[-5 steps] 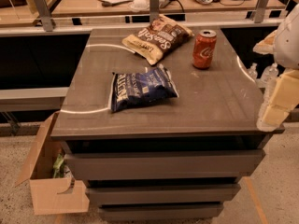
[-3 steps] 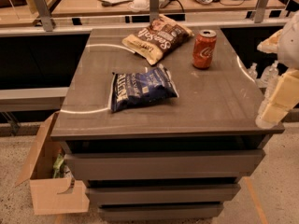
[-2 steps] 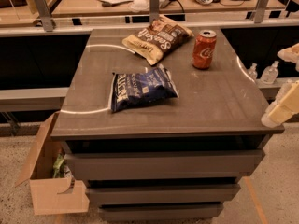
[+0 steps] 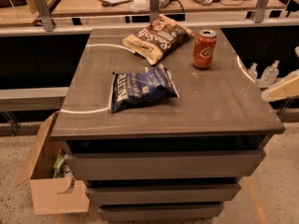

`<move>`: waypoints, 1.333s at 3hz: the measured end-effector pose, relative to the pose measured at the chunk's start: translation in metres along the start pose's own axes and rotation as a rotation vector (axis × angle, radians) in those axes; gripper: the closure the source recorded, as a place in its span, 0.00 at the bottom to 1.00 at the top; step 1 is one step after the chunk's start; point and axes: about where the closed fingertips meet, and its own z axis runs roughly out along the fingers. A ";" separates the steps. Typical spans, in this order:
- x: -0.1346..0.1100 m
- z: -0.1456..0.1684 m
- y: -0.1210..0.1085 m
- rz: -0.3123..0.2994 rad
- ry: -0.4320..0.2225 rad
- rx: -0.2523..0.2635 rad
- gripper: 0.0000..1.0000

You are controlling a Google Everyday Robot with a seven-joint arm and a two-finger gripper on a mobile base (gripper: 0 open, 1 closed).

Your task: Knock coke can over

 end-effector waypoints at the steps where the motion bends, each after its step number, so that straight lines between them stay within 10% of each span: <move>1: 0.000 0.031 -0.025 0.092 -0.144 -0.004 0.00; 2: -0.005 0.066 -0.038 0.170 -0.275 -0.036 0.00; 4: -0.004 0.071 -0.033 0.189 -0.285 -0.023 0.00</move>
Offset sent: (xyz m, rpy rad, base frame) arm 0.1001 0.0068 -0.0354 0.4483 -0.1582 -0.0135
